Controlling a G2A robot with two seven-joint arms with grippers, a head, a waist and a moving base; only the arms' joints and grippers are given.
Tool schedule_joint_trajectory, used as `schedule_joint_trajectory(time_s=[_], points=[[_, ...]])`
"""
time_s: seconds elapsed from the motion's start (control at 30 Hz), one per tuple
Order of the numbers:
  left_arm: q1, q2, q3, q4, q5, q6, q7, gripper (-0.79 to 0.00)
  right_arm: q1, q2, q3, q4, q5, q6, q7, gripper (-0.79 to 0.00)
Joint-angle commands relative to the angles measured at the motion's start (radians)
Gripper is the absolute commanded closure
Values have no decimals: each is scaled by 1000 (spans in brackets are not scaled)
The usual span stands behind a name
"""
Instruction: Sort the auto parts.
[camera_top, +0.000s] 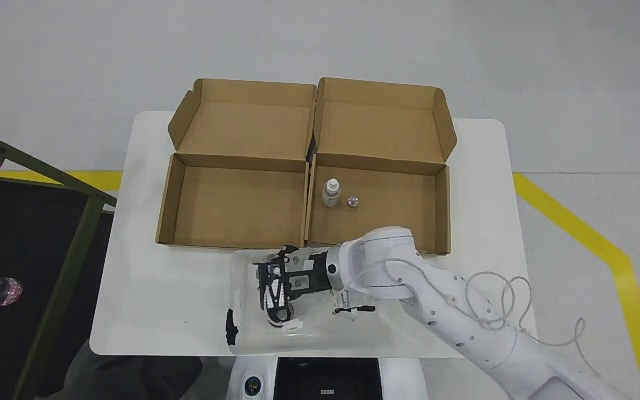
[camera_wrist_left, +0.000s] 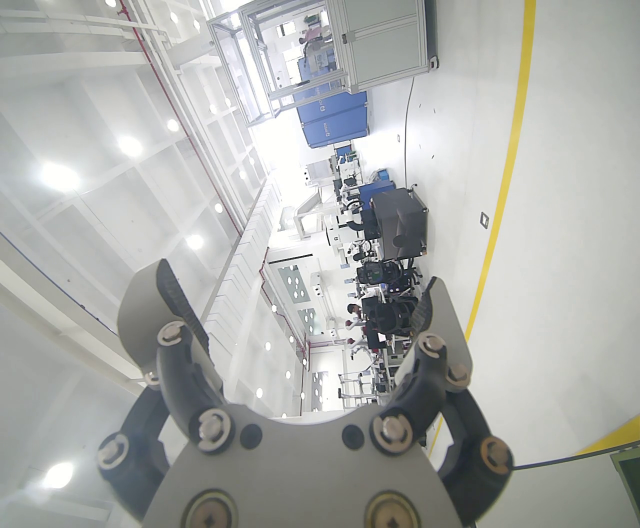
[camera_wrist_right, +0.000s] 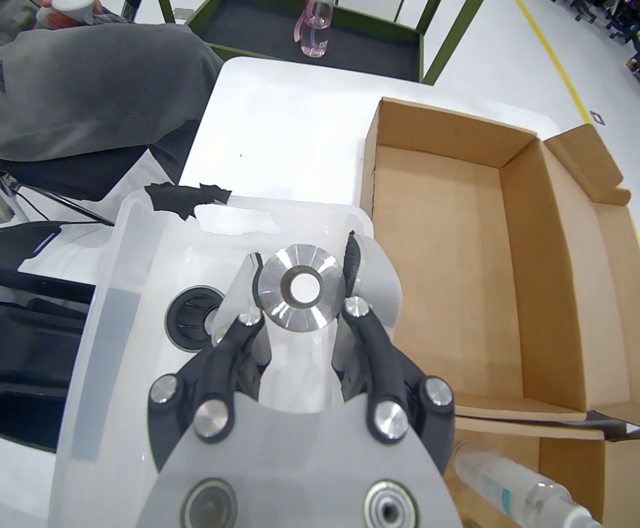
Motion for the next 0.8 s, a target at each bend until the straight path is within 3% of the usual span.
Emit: schedule_joint_trajectory(time_s=[0.0,0.77], points=[[0,0,0,0,0,0,0,-785,-4,4,16,-14,-6,-2,-11,0],[0,0,0,0,0,0,0,-785,-24,28,169,-139,-67,29,-105,0]])
